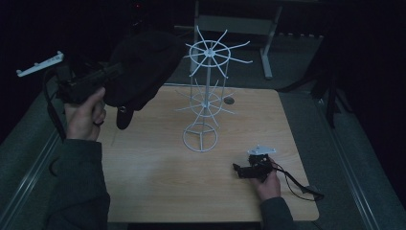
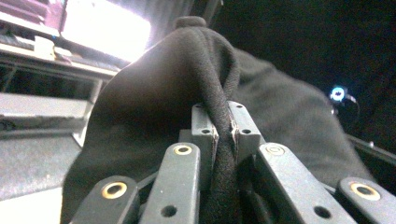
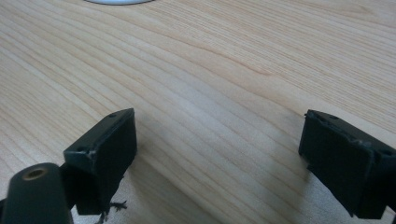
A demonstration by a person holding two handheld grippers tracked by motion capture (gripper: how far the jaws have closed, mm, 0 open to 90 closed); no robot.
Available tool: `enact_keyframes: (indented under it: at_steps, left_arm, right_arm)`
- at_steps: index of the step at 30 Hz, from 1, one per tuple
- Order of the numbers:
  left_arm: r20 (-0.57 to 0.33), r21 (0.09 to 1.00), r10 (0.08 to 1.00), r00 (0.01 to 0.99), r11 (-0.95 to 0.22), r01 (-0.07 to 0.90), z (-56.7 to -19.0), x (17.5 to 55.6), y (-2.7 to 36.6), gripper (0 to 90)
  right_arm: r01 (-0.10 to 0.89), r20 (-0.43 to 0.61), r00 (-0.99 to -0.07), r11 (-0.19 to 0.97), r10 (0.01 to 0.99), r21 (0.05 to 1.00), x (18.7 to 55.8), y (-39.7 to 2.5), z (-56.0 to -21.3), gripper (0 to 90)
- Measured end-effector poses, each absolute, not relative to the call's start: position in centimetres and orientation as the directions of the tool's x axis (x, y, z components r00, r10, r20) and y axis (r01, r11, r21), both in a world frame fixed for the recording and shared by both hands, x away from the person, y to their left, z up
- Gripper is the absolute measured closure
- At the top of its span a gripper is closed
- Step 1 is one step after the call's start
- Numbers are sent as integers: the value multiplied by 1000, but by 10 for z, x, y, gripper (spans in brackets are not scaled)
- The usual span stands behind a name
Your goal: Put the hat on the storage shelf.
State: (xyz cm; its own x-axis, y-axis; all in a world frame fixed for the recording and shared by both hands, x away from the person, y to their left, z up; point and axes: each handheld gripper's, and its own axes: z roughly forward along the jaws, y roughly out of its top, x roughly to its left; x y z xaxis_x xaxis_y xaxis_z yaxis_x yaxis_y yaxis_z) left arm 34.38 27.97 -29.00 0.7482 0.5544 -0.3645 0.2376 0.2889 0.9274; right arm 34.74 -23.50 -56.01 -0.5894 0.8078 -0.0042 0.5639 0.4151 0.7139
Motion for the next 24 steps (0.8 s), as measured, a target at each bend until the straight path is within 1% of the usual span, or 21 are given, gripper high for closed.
enact_keyframes:
  at_steps: [8, 11, 13, 16, 19, 22, 24]
  left_arm:
    - [-332, 943, 557, 761, 191, 271, -299, 349, 264, 839]
    - [-340, 940, 552, 761, 181, 288, -304, 351, 263, 835]
    - [-362, 932, 536, 763, 186, 311, -311, 354, 265, 831]
    - [-367, 928, 544, 754, 164, 334, -317, 357, 263, 825]
    - [-381, 922, 533, 755, 159, 353, -324, 360, 260, 817]
    - [-384, 919, 538, 750, 143, 368, -328, 363, 256, 791]
    - [-383, 917, 545, 745, 126, 379, -330, 365, 253, 757]
  right_arm:
    - [564, -4, -590, 415, 808, 714, 347, -235, -560, 110]
    - [563, -5, -589, 415, 808, 714, 347, -235, -560, 110]
    - [564, -5, -589, 415, 808, 714, 347, -235, -560, 110]
    - [563, -5, -589, 415, 808, 714, 347, -235, -560, 110]
    - [563, -5, -590, 416, 808, 714, 347, -235, -560, 110]
    - [564, -4, -589, 415, 808, 714, 347, -235, -560, 110]
    - [564, -4, -590, 415, 807, 714, 347, -235, -560, 110]
